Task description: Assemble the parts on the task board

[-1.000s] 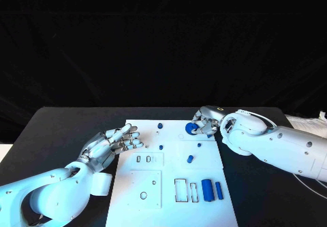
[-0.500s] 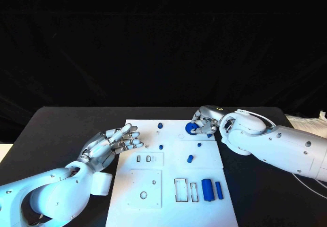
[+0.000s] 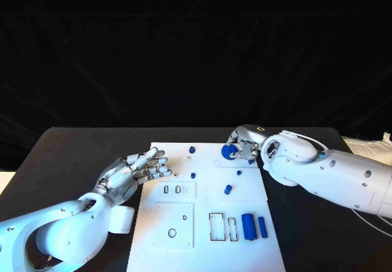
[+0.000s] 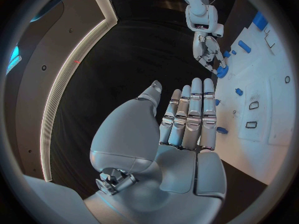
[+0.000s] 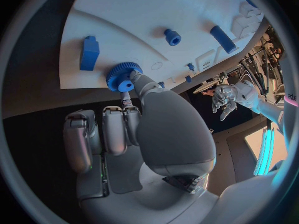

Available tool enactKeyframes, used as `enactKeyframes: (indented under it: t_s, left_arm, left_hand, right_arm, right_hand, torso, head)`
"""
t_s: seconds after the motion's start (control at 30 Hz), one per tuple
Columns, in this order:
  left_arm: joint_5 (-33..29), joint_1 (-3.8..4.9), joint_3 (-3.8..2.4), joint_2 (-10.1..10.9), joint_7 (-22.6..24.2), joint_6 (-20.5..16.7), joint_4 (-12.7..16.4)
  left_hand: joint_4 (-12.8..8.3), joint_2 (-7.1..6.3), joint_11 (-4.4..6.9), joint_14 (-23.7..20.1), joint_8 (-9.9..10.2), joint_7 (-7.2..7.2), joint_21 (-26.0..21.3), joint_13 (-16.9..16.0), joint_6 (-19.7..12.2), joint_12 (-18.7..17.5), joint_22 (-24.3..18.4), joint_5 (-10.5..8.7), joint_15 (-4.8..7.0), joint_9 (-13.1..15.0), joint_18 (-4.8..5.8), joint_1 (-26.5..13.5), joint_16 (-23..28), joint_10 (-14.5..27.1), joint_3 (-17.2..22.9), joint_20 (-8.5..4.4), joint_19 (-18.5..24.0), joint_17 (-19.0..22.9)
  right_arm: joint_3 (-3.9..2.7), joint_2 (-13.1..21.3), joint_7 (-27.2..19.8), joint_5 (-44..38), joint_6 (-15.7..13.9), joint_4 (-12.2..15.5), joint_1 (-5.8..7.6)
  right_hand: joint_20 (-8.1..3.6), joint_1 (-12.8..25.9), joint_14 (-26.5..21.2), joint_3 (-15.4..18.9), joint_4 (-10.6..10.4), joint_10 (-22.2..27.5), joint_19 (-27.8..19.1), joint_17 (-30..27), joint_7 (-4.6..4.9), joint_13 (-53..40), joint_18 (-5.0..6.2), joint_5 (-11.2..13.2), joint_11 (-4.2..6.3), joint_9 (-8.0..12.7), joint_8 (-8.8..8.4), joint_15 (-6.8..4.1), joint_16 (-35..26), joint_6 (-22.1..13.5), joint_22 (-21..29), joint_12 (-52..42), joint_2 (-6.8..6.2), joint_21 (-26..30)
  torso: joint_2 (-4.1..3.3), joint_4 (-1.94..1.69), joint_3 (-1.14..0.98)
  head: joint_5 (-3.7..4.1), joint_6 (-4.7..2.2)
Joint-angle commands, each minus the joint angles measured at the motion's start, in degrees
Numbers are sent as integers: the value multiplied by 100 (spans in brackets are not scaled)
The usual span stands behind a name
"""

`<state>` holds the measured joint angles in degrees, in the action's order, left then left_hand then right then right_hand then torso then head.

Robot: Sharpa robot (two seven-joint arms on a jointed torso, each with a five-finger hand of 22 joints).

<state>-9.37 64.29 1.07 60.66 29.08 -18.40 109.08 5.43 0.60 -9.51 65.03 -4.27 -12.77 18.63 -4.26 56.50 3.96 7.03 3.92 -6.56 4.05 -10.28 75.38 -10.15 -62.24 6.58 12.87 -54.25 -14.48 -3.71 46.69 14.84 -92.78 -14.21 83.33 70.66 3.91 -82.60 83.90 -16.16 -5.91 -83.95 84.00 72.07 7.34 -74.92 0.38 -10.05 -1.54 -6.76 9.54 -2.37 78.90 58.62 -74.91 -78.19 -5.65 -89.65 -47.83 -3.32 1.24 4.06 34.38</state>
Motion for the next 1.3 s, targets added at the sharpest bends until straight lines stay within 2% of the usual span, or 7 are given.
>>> enactKeyframes:
  t_s: [0.03, 0.27, 0.47, 0.6, 0.67, 0.93, 1.3]
  left_arm:
    - [1, 5, -3, -16, 25, 136, 4]
    - [1, 4, -3, -27, 24, 143, -2]
    - [1, 4, -3, -35, 19, 146, 0]
    - [1, 4, -3, -46, 17, 148, 2]
    - [1, 5, -3, -50, 15, 149, 2]
    - [1, 5, -3, -58, 13, 153, 0]
    - [1, 5, -3, -57, 12, 154, 0]
  left_hand:
    - [-43, 71, -12, -42, 22, -27, -23, 5, -20, -28, -8, -15, -6, -2, -12, -2, 39, 47, -4, -4, 53, -5]
    - [-48, 84, -12, -42, 23, -26, -23, 5, -18, -27, -9, -13, -5, -1, -13, 4, 42, 47, 3, -3, 54, -8]
    - [-48, 84, -12, -42, 23, -26, -23, 5, -18, -27, -9, -13, -5, -1, -13, 4, 42, 47, 3, -3, 54, -8]
    - [-48, 84, -12, -42, 23, -26, -23, 5, -18, -27, -9, -13, -5, -1, -13, 4, 42, 47, 3, -3, 54, -8]
    - [-48, 84, -12, -42, 23, -26, -23, 5, -18, -27, -9, -13, -5, -1, -13, 4, 42, 47, 3, -3, 54, -8]
    - [-48, 84, -12, -42, 23, -26, -23, 5, -18, -27, -9, -13, -5, -1, -13, 4, 42, 47, 3, -3, 54, -8]
    - [-48, 84, -12, -42, 23, -26, -23, 5, -18, -27, -9, -13, -5, -1, -13, 4, 42, 47, 3, -3, 54, -8]
  right_arm:
    - [19, -15, -68, -276, -252, 80, -30]
    - [18, -97, -49, -458, -595, 507, -16]
    - [21, -390, 21, -735, -660, 645, 1]
    - [45, -611, 27, -828, -637, 582, 6]
    - [75, -748, 16, -855, -621, 503, 6]
    - [198, -1136, -26, -885, -523, 160, -25]
    - [247, -1342, -9, -889, -374, -142, -54]
  right_hand:
    - [-40, 82, 293, -42, -19, -136, 600, -13, -120, -734, -38, 19, 35, -115, 80, -47, -1, 269, -1509, -26, 74, -35]
    - [-41, 317, 293, -41, -78, -144, 600, -24, -116, -751, -38, 32, 30, -106, 28, -45, -13, 250, -1509, -29, 12, -35]
    - [-41, 340, 292, -44, -81, -145, 600, -27, -116, -753, -38, 40, 30, -105, 22, -45, -15, 251, -1509, -29, 5, -35]
    - [-41, 355, 290, -47, -83, -145, 600, -37, -116, -753, -38, 49, 30, -104, 17, -45, -22, 249, -1509, -27, 1, -35]
    - [-41, 355, 290, -48, -83, -145, 600, -37, -116, -754, -38, 50, 29, -104, 17, -45, -22, 249, -1509, -27, 1, -35]
    - [-41, 366, 287, -52, -86, -139, 600, -55, -115, -745, -38, 53, 29, -103, 11, -45, -34, 247, -1509, -13, 4, -35]
    - [-37, 446, 277, -56, -93, -122, 600, -100, -98, -729, -38, 70, 17, -90, -38, -37, -68, 206, -1509, 28, -33, -35]
  torso:
    - [1, -1, 3]
    - [3, -9, 7]
    - [1, -18, 12]
    - [-1, -22, 15]
    - [-4, -13, 7]
    - [-5, -11, 5]
    - [0, 9, -2]
  head:
    - [-5, -7]
    - [-29, -10]
    - [-50, -16]
    - [-64, -8]
    - [-89, -2]
    - [-118, 29]
    - [-144, 55]
